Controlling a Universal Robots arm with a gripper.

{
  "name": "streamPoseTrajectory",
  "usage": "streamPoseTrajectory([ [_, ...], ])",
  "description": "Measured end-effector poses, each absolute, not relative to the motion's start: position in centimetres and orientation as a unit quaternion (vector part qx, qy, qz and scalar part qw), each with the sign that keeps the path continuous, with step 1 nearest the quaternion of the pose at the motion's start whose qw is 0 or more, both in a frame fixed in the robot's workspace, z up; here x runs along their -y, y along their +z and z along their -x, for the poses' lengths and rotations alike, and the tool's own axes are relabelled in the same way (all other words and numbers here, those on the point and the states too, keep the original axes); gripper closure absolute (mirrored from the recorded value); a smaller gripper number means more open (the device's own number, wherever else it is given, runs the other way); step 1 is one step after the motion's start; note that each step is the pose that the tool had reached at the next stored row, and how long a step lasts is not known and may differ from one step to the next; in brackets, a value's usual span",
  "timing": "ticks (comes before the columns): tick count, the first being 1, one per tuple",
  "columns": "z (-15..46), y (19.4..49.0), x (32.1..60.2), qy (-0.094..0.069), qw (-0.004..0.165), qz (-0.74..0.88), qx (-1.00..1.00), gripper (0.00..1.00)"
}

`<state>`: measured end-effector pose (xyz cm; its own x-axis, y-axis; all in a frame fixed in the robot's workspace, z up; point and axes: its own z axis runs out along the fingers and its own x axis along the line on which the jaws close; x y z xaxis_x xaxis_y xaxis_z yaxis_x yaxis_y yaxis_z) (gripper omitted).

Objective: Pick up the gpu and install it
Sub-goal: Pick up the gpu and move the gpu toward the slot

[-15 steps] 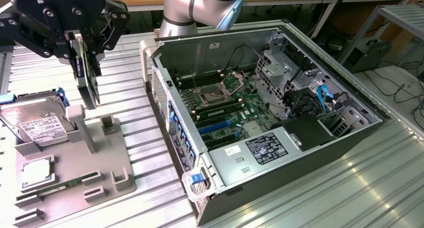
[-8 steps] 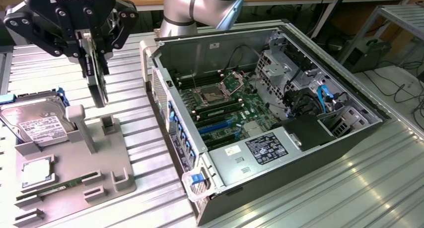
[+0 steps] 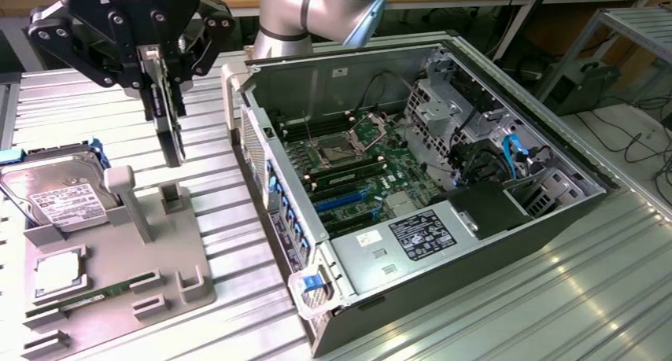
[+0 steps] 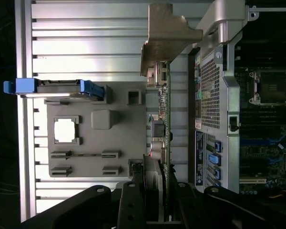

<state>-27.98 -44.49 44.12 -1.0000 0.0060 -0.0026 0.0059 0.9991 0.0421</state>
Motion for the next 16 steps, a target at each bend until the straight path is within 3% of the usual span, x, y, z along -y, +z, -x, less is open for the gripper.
streamPoseTrajectory([
  [16,26.4,44.1,44.5,0.021,0.001,-0.003,-1.0,0.72],
])
